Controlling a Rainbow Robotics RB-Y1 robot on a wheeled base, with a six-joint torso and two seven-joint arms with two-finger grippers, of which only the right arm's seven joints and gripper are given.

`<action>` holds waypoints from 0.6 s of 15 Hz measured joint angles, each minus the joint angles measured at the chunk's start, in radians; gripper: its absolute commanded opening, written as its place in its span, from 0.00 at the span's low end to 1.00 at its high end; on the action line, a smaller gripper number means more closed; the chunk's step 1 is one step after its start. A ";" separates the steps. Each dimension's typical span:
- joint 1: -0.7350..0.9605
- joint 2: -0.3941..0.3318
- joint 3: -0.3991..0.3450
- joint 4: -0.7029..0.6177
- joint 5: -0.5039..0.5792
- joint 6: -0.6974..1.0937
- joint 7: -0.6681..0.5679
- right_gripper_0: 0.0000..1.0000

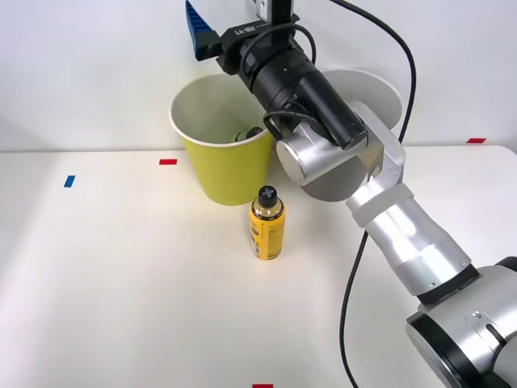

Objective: Put cans in the gray bin, plastic bottles in the light green bin

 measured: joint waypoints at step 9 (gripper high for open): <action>0.178 -0.110 -0.043 -0.313 -0.028 0.003 -0.056 1.00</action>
